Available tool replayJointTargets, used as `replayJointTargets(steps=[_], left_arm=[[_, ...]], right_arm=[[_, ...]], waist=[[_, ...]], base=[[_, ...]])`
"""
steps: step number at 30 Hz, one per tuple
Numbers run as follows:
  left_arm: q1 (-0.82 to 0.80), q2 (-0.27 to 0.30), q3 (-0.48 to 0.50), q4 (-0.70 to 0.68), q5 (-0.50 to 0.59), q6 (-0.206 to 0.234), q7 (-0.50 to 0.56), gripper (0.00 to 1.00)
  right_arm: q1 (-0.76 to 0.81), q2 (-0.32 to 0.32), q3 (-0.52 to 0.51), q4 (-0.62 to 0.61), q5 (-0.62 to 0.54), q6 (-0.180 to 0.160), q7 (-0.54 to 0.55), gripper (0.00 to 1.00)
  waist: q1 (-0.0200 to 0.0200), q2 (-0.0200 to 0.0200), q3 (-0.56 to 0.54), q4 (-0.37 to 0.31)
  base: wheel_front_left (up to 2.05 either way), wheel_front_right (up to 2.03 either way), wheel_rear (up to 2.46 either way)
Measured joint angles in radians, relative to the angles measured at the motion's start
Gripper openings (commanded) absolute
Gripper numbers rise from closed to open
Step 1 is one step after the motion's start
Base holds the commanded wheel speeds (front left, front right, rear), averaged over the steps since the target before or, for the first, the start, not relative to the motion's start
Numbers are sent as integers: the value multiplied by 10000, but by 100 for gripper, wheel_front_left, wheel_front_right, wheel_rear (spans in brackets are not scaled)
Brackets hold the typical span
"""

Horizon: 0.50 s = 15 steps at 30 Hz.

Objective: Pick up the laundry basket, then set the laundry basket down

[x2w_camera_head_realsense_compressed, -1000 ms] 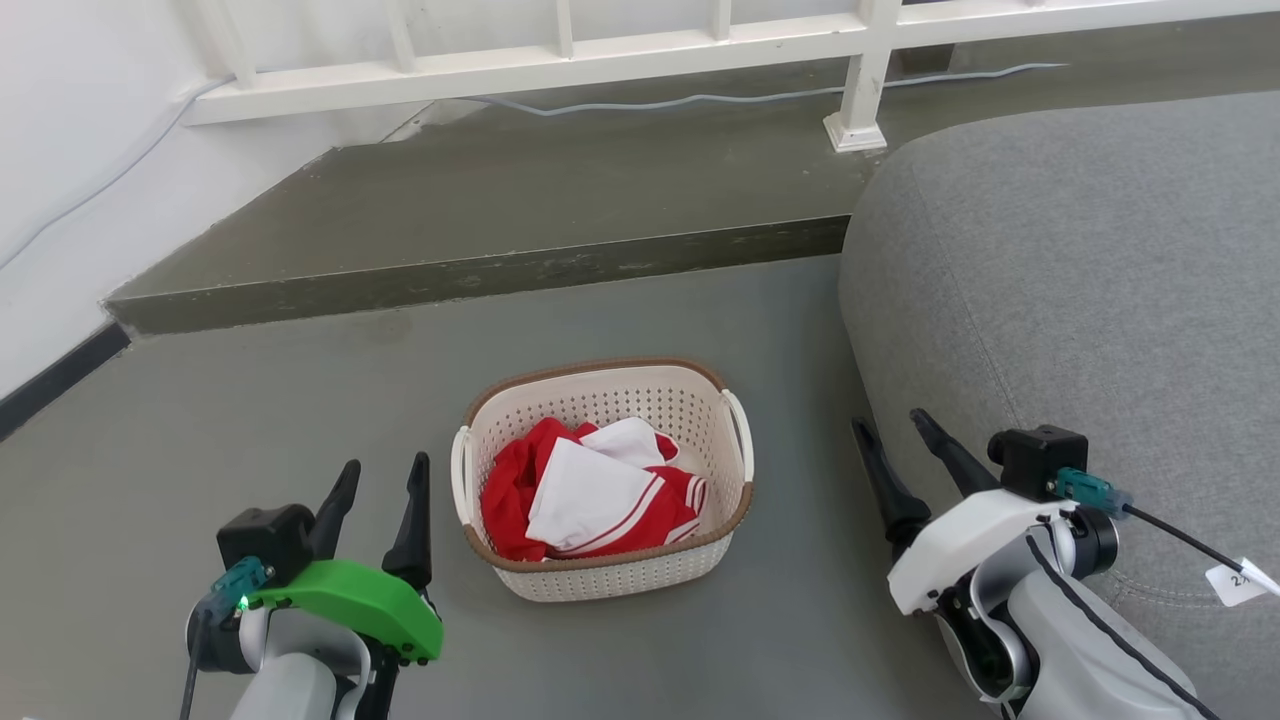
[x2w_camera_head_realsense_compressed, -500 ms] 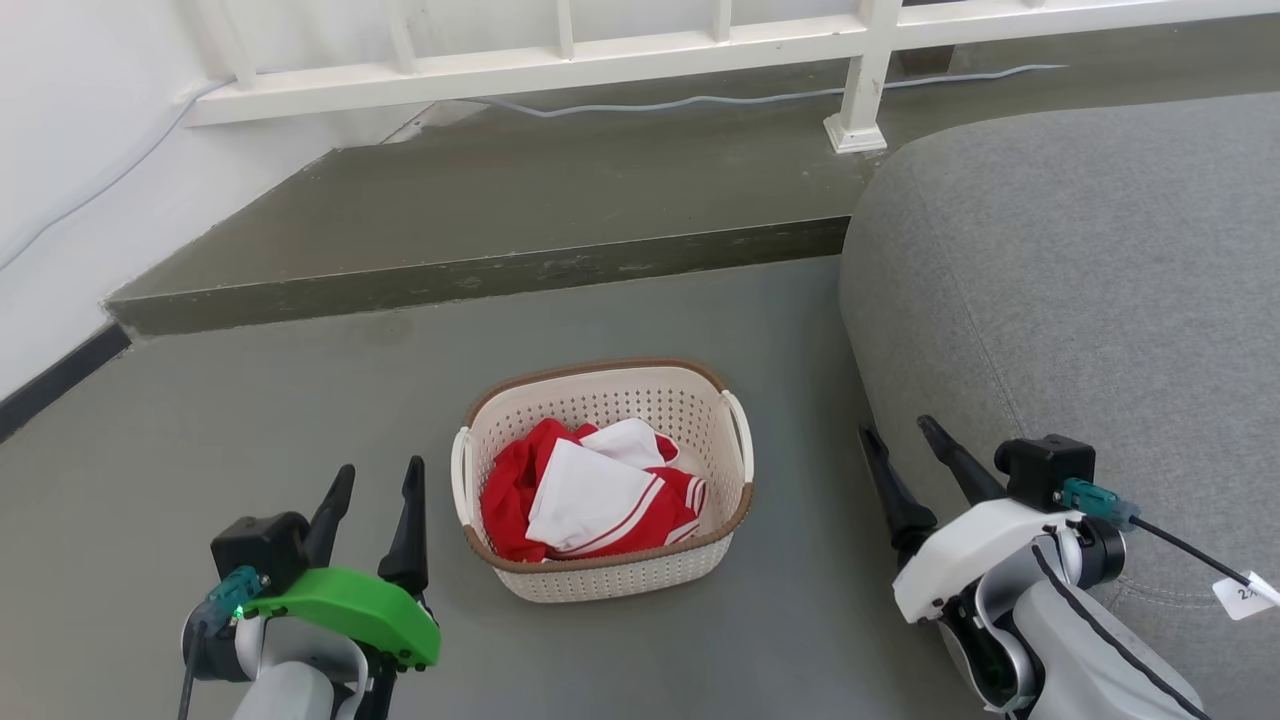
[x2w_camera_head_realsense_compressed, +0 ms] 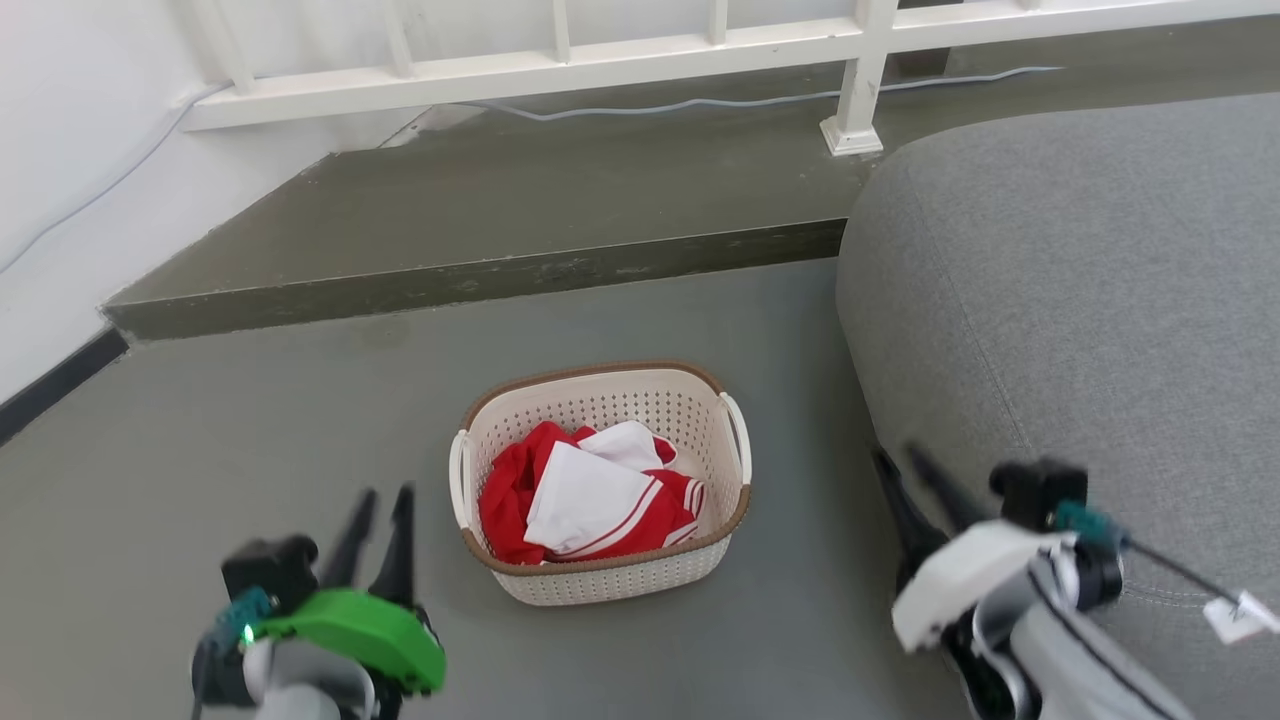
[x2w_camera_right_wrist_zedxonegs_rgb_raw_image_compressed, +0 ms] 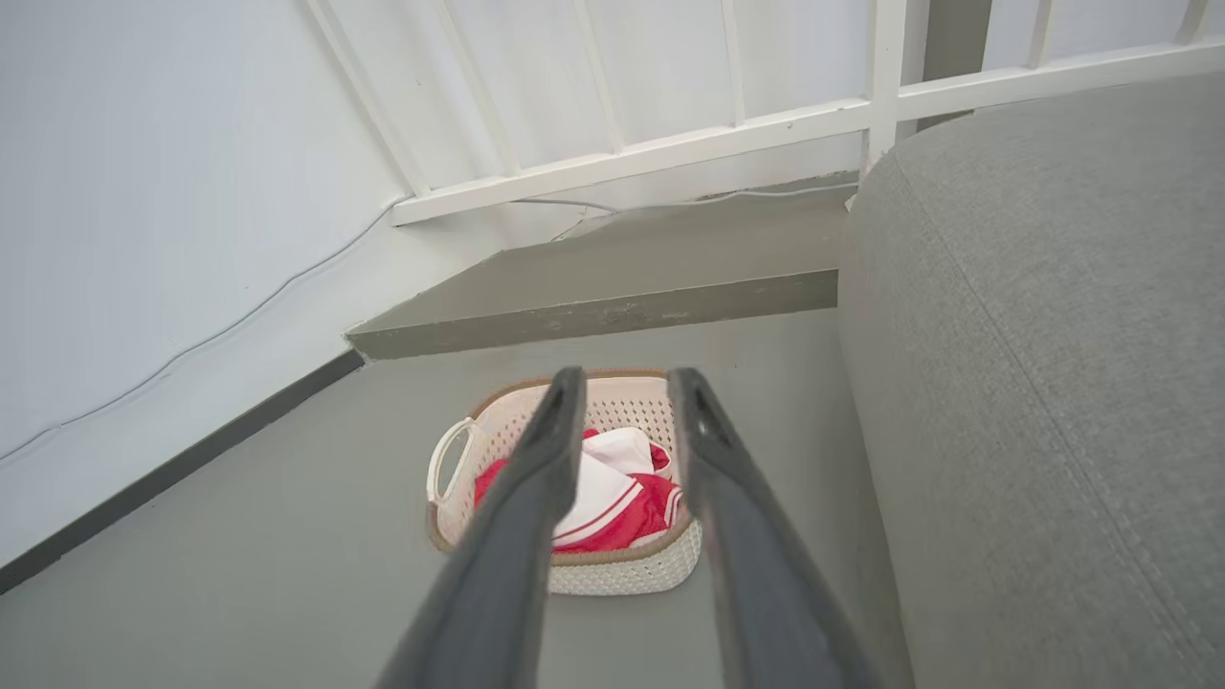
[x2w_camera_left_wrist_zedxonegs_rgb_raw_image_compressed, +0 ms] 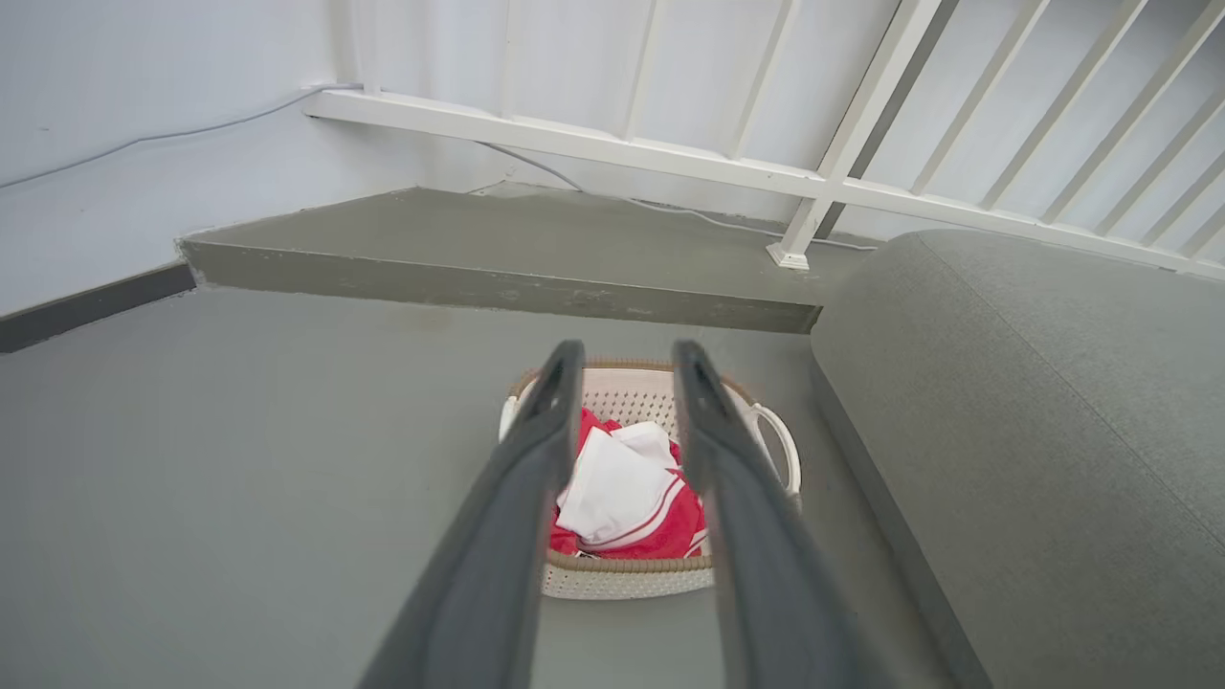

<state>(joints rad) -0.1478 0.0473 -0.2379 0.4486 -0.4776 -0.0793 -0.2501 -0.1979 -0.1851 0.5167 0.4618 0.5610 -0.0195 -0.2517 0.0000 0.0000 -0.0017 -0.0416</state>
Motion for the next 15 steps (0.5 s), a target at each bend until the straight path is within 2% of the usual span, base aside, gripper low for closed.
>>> replayJointTargets(steps=[7, 15], left_arm=[[383, -82, 52, 364, -142, 0, 127, 0], [379, -86, 391, 355, -1126, -10, 487, 0]], right_arm=[[624, 174, -59, 297, 125, 6, 61, 0], [623, 268, -537, 196, 1124, 102, 339, 0]], waist=[[0, 0, -1, 2], [0, 0, 1, 41]], base=[[0, 0, 0], [0, 0, 0]])
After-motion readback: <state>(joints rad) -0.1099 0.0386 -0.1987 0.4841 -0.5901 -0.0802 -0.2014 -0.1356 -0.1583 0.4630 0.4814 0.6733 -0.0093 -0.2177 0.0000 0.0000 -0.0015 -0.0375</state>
